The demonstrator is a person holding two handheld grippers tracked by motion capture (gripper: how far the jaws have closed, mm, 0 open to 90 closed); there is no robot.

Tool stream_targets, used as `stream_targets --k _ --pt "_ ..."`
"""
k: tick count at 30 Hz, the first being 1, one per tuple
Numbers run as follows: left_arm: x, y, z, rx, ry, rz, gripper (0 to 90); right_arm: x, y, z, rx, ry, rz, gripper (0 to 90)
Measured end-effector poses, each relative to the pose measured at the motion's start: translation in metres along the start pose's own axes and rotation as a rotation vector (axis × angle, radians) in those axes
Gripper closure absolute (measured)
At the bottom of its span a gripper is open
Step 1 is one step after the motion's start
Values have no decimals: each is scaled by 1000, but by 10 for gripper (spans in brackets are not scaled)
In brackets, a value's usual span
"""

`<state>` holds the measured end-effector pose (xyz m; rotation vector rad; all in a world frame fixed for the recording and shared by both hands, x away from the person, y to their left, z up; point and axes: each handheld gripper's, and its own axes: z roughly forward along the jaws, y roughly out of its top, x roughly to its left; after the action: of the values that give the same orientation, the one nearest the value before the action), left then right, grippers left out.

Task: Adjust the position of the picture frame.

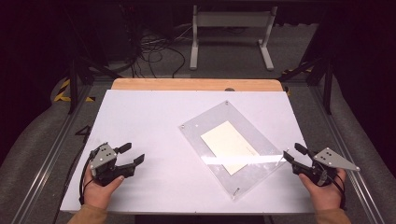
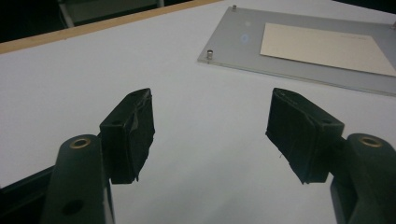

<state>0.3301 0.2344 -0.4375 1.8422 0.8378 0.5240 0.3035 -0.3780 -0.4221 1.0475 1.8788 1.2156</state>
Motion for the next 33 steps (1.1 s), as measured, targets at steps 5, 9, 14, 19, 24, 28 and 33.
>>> stream_targets --k 5,9,14,19,24,28,33 --pt "2 -1 0 9 10 -5 319 -5 -5 14 61 8 29 486" --pt "3 -2 -1 11 15 -11 318 -11 -11 20 95 50 57 667" --pt "3 -3 -1 11 17 -16 317 -13 -8 21 142 48 14 842" --pt "0 -2 2 20 11 -19 318 -21 3 28 178 70 -1 848" --pt "-3 -2 5 25 4 -14 318 -35 17 43 187 39 -19 849" --pt "-2 -2 6 36 2 -3 318 -50 29 62 195 21 -37 848" --pt "-2 -4 6 36 0 -11 318 -68 36 88 205 1 -19 848"
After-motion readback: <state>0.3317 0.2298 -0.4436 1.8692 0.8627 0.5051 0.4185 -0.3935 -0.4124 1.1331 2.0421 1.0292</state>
